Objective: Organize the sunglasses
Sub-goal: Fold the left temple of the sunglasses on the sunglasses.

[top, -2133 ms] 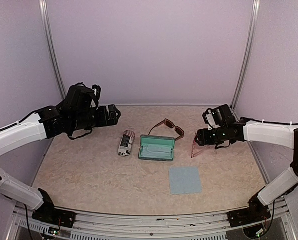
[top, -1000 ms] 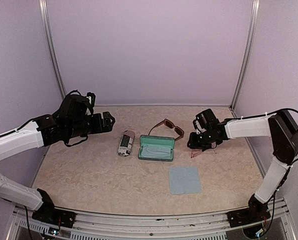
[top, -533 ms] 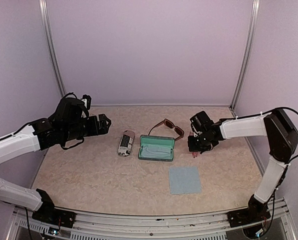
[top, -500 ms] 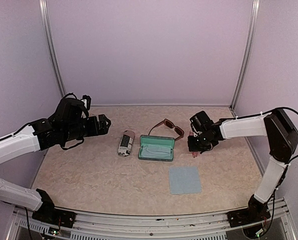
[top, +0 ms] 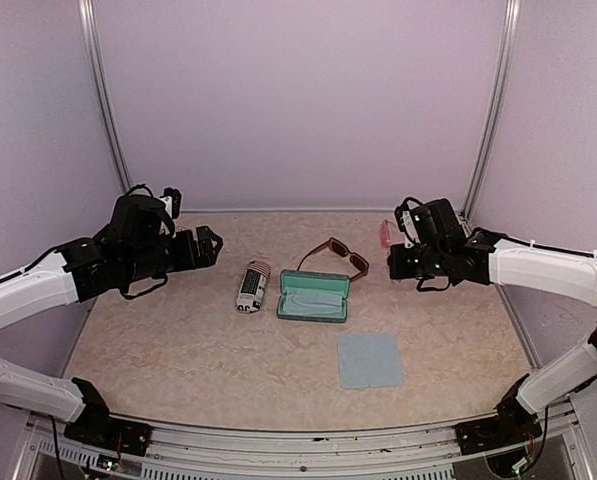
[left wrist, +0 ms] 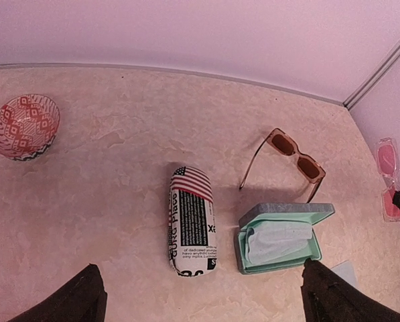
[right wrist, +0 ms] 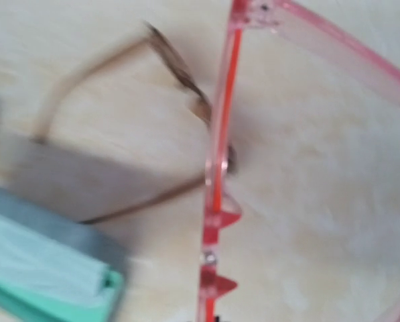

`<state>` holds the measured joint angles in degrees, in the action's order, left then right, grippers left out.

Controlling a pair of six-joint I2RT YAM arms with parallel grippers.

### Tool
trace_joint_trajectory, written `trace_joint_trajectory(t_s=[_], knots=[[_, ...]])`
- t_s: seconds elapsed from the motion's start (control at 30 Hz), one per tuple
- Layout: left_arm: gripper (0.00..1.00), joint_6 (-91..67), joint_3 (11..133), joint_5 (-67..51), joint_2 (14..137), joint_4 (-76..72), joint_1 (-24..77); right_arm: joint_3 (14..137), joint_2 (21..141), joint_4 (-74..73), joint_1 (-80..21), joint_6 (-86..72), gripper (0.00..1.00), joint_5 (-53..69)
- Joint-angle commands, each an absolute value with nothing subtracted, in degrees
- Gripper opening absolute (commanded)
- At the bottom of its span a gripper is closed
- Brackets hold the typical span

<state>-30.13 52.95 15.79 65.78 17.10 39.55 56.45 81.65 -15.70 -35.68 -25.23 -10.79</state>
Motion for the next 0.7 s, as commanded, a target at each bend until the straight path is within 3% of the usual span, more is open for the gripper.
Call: trace_joint_trajectory(t_s=[0.0,0.43,0.67], knots=[[0.99,-29.89,56.12,14.17,64.68,13.65,39.02,49.64,74.96,-5.14,-38.2,-17.35,0.0,-7.9],[0.99,-32.16,60.08,5.51,60.92,7.03,38.76,32.81,64.47,24.79,-43.37,11.67,0.0,10.45],[0.99,-33.55,59.35,-2.29,58.22,1.38,38.76,31.05,64.8,30.82,-43.95,30.91,0.0,25.22]])
